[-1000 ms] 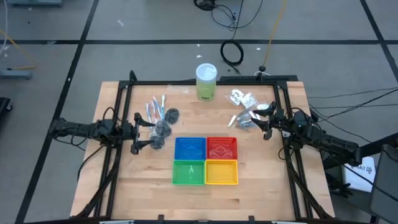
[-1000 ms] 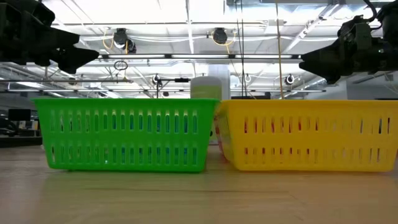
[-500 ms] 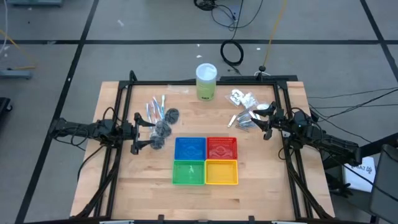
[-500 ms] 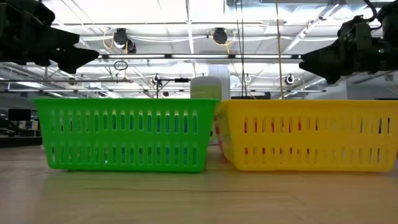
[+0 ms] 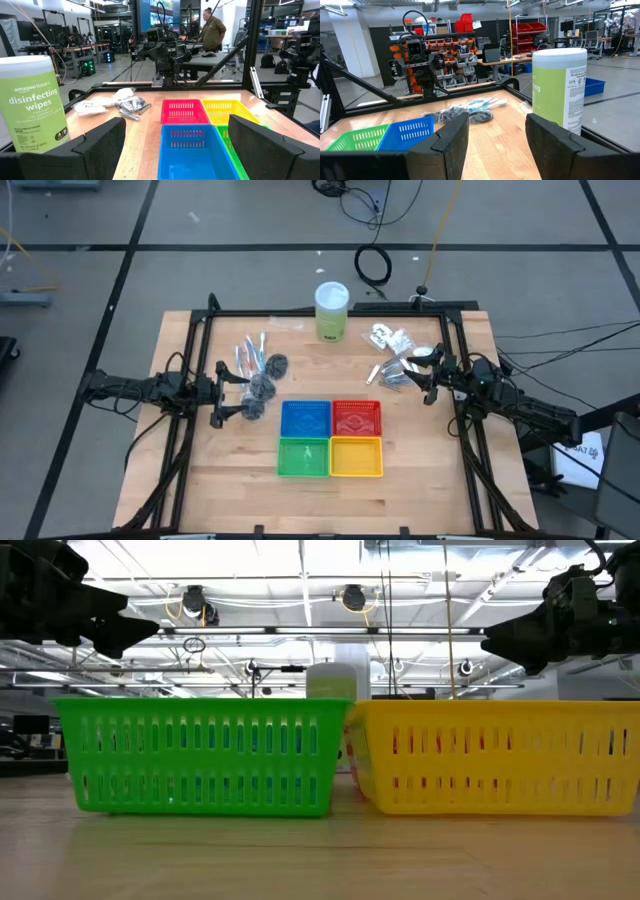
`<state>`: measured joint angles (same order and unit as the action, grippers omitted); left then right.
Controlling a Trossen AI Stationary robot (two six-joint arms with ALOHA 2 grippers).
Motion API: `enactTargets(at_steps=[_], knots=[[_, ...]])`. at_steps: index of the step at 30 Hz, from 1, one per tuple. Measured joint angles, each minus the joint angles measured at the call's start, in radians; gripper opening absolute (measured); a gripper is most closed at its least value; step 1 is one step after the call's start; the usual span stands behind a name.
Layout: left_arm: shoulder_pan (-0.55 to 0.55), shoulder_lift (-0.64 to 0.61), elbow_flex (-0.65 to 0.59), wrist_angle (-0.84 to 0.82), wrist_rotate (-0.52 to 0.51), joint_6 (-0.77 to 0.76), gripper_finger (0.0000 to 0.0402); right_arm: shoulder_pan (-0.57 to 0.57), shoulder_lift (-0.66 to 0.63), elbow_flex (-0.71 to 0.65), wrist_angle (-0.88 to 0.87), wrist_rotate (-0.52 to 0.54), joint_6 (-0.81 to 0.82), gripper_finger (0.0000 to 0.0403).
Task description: Pick & Place Travel size toiletries
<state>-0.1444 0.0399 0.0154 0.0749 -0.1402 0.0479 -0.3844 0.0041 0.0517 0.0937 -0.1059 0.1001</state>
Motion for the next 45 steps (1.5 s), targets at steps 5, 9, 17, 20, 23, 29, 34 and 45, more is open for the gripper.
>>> enactTargets(at_steps=[5, 9, 17, 20, 23, 29, 34, 45], knots=[[0.000, 0.000, 0.000, 0.000, 0.000, 0.000, 0.0347, 0.000, 0.000, 0.000, 0.000, 0.000, 0.000, 0.0187], [0.000, 0.000, 0.000, 0.000, 0.000, 0.000, 0.0347, 0.000, 0.000, 0.000, 0.000, 0.000, 0.000, 0.0187], [0.000, 0.000, 0.000, 0.000, 0.000, 0.000, 0.0347, 0.000, 0.000, 0.000, 0.027, -0.003, 0.349, 0.0187], [0.000, 0.000, 0.000, 0.000, 0.000, 0.000, 0.0347, 0.000, 0.000, 0.000, 0.027, 0.001, 0.529, 0.0187], [0.000, 0.000, 0.000, 0.000, 0.000, 0.000, 0.0347, 0.000, 0.000, 0.000, 0.030, 0.008, 0.538, 0.0187], [0.000, 0.000, 0.000, 0.000, 0.000, 0.000, 0.0347, 0.000, 0.006, 0.000, 0.026, 0.085, 0.373, 0.0187], [0.000, 0.000, 0.000, 0.000, 0.000, 0.000, 0.0347, 0.000, 0.021, 0.000, 0.020, 0.132, 0.346, 0.0187], [0.000, 0.000, 0.000, 0.000, 0.000, 0.000, 0.0347, 0.020, 0.314, 0.236, -0.110, 0.391, 0.145, 0.0187]])
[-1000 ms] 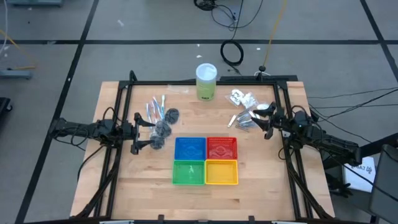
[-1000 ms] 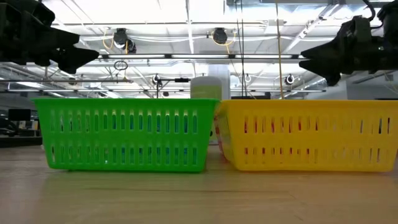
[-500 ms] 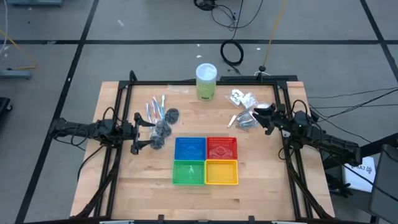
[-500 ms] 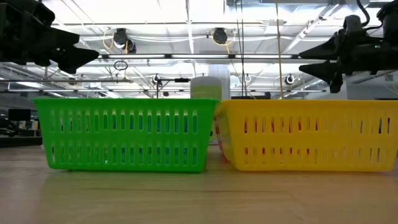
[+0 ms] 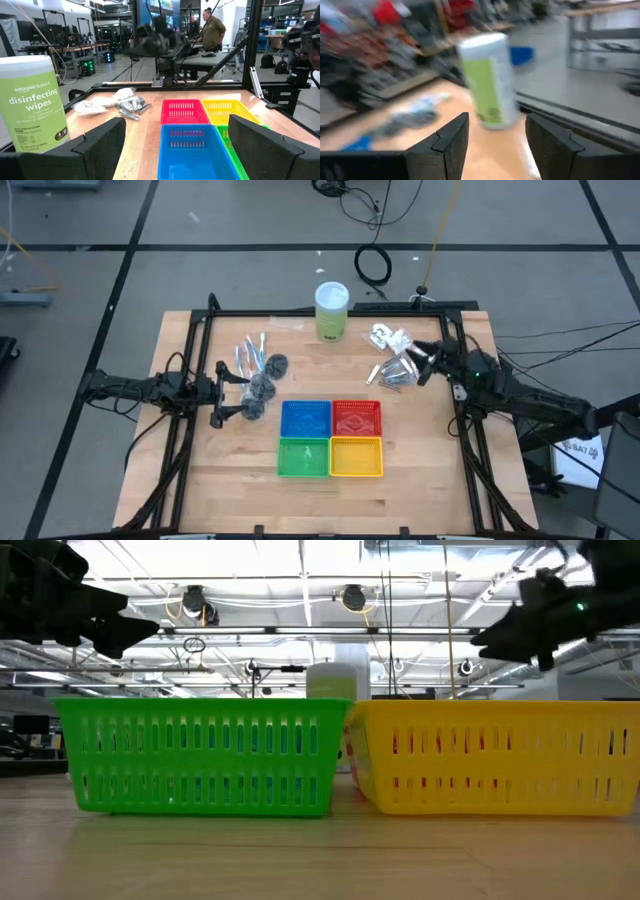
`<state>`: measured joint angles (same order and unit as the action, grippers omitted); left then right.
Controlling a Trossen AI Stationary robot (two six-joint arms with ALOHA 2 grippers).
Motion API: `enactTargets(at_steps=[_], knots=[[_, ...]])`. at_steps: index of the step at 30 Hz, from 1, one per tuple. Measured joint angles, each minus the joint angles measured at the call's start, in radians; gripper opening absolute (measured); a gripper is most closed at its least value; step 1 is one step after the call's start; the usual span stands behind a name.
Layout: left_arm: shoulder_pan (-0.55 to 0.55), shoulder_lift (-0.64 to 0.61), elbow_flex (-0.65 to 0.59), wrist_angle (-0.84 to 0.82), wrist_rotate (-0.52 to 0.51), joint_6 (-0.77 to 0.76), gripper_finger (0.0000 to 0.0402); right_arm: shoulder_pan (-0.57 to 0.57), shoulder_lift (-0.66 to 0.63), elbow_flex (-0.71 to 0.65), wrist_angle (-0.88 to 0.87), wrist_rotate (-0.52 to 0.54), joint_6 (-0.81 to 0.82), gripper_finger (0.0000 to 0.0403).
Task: Pick & Place Travel size toiletries
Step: Put the bottom right white cotton pack into the yellow basket
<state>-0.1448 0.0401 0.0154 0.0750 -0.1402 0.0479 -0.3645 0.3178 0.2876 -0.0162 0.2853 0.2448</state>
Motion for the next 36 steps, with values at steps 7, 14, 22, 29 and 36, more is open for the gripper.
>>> enactTargets(at_steps=[7, 14, 22, 29, 36], knots=[[0.000, 0.000, 0.000, 0.000, 0.000, 0.000, 0.0347, -0.038, 0.441, 0.343, -0.490, 0.257, 0.020, 0.0187], [0.000, 0.000, 0.000, 0.001, 0.000, 0.000, 0.0347, -0.139, 0.707, 0.411, -0.638, 0.263, 0.142, 0.0200], [0.000, 0.000, 0.000, 0.001, 0.000, 0.000, 0.0347, -0.267, 0.821, 0.411, -0.779, 0.122, 0.269, 0.0241], [0.000, 0.000, 0.000, 0.001, 0.000, 0.000, 0.0347, -0.307, 0.856, 0.392, -0.701, 0.068, 0.225, 0.0267], [0.000, 0.000, 0.000, 0.001, 0.000, 0.000, 0.0347, -0.371, 0.878, 0.294, -0.554, 0.051, 0.173, 0.0267]])
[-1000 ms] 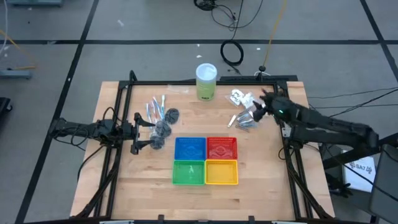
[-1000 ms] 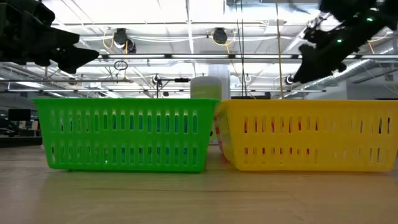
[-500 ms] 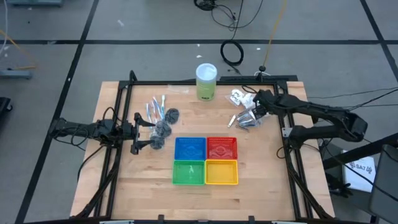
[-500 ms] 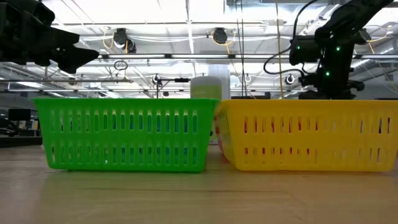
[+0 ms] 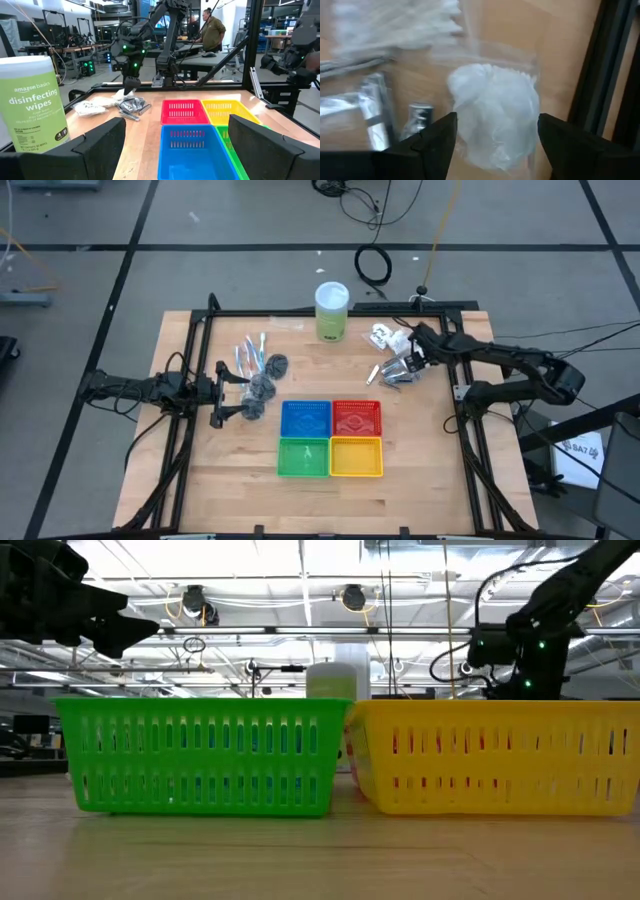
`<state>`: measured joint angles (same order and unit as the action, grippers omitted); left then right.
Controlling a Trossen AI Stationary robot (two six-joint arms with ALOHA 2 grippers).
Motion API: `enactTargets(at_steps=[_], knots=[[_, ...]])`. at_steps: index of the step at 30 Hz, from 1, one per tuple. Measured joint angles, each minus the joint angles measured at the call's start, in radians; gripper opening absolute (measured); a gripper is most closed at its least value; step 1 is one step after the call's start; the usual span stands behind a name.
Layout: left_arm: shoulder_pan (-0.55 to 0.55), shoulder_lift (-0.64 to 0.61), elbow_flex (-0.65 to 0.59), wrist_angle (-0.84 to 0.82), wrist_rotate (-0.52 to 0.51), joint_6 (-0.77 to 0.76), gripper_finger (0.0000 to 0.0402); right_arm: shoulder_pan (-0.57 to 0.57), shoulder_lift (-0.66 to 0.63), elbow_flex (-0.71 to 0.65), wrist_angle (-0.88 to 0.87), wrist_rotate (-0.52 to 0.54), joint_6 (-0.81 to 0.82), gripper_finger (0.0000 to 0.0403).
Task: Pick & Place Travel size toiletries
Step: Put the bottom right white cotton pack into the yellow basket
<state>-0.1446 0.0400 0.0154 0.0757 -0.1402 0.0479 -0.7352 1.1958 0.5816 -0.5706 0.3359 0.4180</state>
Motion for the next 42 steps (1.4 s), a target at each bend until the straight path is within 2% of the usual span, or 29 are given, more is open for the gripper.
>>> enactTargets(at_steps=[9, 23, 42], knots=[[0.000, 0.000, 0.000, 0.000, 0.000, 0.000, 0.0347, -0.024, -0.002, -0.077, 0.057, -0.002, 0.015, 0.0263], [0.000, 0.000, 0.000, 0.000, 0.000, 0.000, 0.0347, -0.023, -0.001, -0.083, 0.082, -0.007, 0.015, 0.0238], [0.000, 0.000, 0.000, 0.000, 0.000, 0.000, 0.0347, -0.023, 0.000, -0.084, 0.088, -0.003, 0.013, 0.0161]])
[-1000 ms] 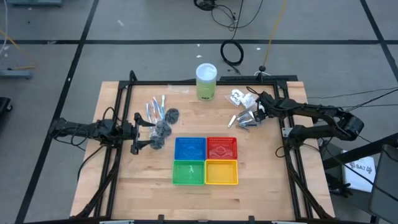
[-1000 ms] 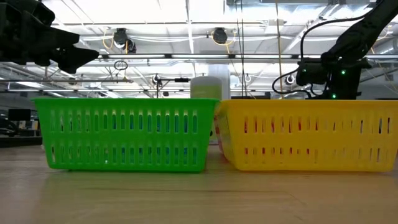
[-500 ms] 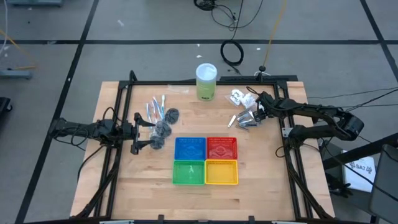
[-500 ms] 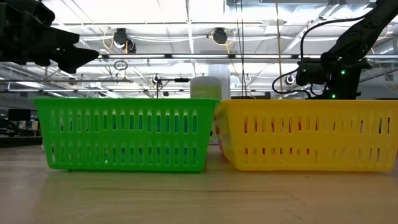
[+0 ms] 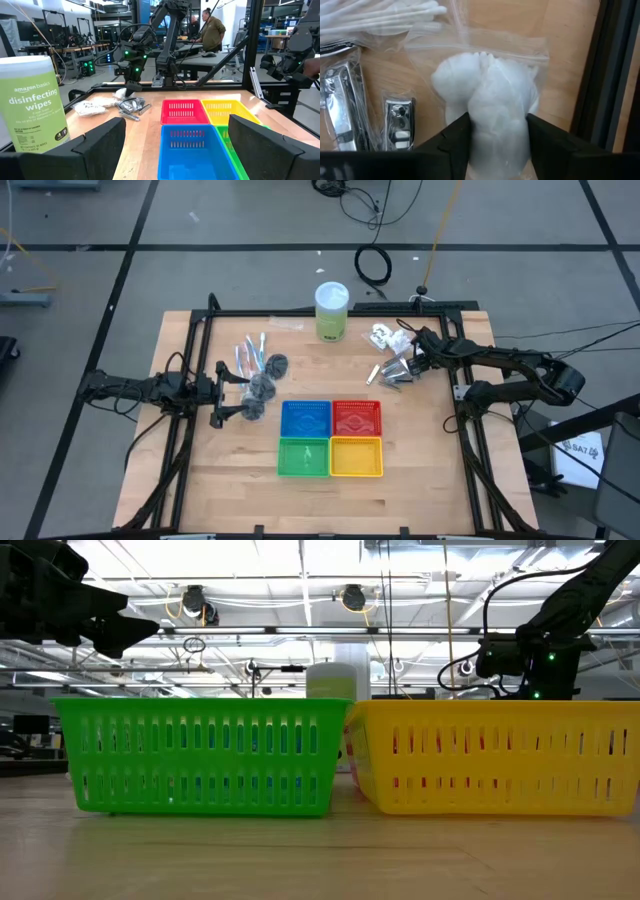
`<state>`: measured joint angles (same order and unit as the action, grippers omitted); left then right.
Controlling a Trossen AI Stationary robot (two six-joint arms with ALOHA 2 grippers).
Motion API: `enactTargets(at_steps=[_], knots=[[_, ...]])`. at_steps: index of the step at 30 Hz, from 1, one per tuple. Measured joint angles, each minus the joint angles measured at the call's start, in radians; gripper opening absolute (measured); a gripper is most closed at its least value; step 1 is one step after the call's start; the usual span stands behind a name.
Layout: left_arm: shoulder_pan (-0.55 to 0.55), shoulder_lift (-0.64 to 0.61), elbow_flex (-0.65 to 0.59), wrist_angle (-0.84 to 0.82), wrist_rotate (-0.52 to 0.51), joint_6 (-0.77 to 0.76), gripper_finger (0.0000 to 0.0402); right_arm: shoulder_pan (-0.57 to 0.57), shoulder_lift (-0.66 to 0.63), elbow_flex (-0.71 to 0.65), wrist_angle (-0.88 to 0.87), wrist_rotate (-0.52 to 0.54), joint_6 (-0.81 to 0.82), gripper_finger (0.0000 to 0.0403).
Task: Pick & Place Travel size toiletries
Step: Put the bottom right white cotton pack into the yellow basket
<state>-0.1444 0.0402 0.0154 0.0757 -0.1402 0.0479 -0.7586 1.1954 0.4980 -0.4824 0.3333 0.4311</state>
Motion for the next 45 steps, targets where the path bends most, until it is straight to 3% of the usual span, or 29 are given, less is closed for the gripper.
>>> enactTargets(at_steps=[19, 29, 36, 45], knots=[[0.000, 0.000, 0.000, 0.000, 0.000, 0.000, 0.0347, 0.000, -0.004, 0.000, 0.010, 0.003, -0.014, 0.0089], [0.000, 0.000, 0.000, 0.000, 0.000, 0.000, 0.0347, 0.001, -0.114, -0.001, 0.007, -0.022, -0.029, 0.0065], [0.000, 0.000, 0.000, 0.000, 0.000, 0.000, 0.0347, 0.002, -0.205, -0.001, 0.041, -0.090, -0.037, 0.0064], [0.000, 0.000, 0.000, 0.000, 0.000, 0.000, 0.0347, 0.028, -0.260, -0.001, 0.210, -0.310, -0.091, 0.0063]])
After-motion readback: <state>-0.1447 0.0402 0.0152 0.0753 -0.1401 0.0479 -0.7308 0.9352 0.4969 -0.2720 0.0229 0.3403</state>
